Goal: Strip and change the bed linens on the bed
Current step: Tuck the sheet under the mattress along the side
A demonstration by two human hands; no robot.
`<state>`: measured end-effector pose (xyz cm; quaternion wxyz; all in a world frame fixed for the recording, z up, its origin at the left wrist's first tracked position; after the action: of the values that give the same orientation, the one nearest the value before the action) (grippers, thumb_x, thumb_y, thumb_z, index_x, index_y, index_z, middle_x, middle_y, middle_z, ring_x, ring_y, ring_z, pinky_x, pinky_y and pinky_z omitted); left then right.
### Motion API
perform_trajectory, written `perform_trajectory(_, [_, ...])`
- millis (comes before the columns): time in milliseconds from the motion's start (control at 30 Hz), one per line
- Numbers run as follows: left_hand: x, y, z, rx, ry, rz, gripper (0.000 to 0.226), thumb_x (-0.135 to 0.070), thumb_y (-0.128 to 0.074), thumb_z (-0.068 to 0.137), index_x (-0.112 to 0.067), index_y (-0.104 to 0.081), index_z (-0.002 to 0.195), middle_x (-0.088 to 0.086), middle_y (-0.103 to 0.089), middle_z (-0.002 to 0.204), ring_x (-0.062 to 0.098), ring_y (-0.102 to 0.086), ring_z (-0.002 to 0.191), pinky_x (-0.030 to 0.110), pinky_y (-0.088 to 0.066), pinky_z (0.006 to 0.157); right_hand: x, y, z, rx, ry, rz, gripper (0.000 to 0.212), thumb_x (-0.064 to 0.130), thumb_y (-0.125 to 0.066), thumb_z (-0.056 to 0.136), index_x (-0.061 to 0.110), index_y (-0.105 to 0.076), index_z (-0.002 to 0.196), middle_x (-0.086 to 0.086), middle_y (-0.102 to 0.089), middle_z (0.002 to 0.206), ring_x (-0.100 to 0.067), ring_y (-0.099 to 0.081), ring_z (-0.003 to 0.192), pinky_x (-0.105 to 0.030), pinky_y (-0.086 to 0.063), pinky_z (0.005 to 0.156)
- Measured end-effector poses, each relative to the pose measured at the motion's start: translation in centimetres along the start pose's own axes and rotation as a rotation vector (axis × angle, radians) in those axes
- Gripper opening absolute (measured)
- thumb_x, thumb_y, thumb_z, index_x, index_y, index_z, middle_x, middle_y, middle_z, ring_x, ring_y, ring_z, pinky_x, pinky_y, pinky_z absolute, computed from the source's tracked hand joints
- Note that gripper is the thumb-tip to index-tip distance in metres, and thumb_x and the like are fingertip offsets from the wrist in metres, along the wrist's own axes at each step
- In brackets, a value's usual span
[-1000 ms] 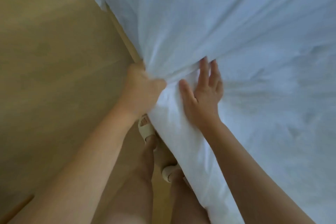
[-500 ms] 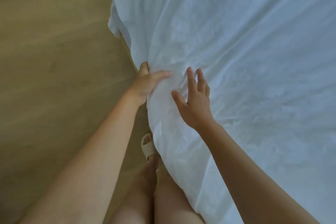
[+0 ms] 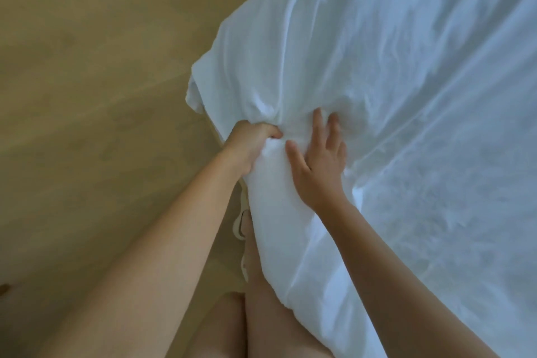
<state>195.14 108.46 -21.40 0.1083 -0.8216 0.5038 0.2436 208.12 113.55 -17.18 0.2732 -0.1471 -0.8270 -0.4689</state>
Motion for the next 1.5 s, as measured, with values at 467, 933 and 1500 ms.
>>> perform_trajectory(467, [1.6, 6.3, 4.1, 0.045, 0.134, -0.058, 0.070, -0.023, -0.091, 0.048, -0.017, -0.063, 0.112, -0.007, -0.069, 0.094, 0.016, -0.063, 0.100, 0.021, -0.048, 0.071, 2.1, -4.2, 9.0, 0.191, 0.017, -0.280, 0.076, 0.059, -0.038, 0.091, 0.046, 0.014, 0.144, -0.002, 0.026, 0.155, -0.031, 0.023, 0.141, -0.060, 0.007, 0.109])
perform_trajectory(933, [-12.2, 12.7, -1.5, -0.332, -0.463, -0.314, 0.019, -0.017, -0.072, 0.066, -0.030, -0.075, 0.079, -0.008, -0.074, 0.081, 0.009, -0.071, 0.076, 0.020, -0.053, 0.056, 11.8, 1.2, 7.8, -0.080, 0.386, 0.098, 0.066, 0.041, -0.028, 0.087, 0.016, -0.020, 0.148, -0.006, -0.015, 0.155, -0.026, -0.006, 0.143, -0.054, -0.003, 0.114])
perform_trajectory(1500, [1.7, 18.7, 11.1, 0.002, 0.308, -0.491, 0.063, -0.070, -0.063, 0.070, -0.024, -0.065, 0.114, 0.004, -0.071, 0.109, 0.022, -0.069, 0.098, 0.038, -0.052, 0.074, 3.7, -7.0, 9.7, 0.210, 0.048, -0.336, 0.081, 0.061, -0.037, 0.087, 0.032, 0.003, 0.150, 0.002, 0.016, 0.158, -0.020, 0.018, 0.144, -0.052, 0.011, 0.112])
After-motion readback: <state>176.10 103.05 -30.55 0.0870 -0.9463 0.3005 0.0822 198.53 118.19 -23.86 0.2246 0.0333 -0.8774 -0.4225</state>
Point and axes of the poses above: each hand's wrist, its own z-axis towards the middle knuckle, its own y-axis out of the back of the hand, x = y × z, the point moved 10 cm from there along z, towards the middle knuckle
